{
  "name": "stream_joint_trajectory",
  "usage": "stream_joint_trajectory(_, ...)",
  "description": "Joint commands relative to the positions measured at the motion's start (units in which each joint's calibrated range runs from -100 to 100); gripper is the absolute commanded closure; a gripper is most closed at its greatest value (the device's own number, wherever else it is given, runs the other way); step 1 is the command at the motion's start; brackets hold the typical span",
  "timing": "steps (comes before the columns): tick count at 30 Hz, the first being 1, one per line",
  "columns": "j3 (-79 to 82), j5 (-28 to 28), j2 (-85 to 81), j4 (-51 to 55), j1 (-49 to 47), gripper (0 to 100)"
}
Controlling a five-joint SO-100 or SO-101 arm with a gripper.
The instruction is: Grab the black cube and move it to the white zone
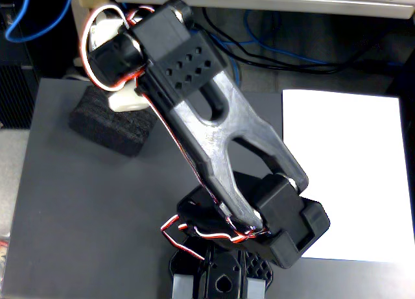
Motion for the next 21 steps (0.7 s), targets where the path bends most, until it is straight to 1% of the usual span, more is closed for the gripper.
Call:
stream_joint_trajectory(1, 0.6, -8.7, 0.1, -1.7, -0.1, 93)
stream_joint_trajectory(3, 8.1, -7.9, 0.1, -4.7, -0.6, 92)
stream_joint_trajectory(5, 16.8, -8.3, -0.8, -10.4, -0.1, 92)
stream_joint_trajectory(7, 21.4, -8.4, -0.8, -16.7, -0.1, 92)
stream_joint_trajectory(10, 20.8, -8.5, -0.8, -17.4, 0.0, 92)
stream_joint_trajectory(12, 20.7, -10.0, -0.8, -17.3, 1.2, 92)
stream_joint_trajectory(16, 14.9, -9.9, -0.8, -17.1, 3.0, 85)
stream_joint_trajectory(21, 14.1, -10.1, -0.8, -16.7, 3.3, 86)
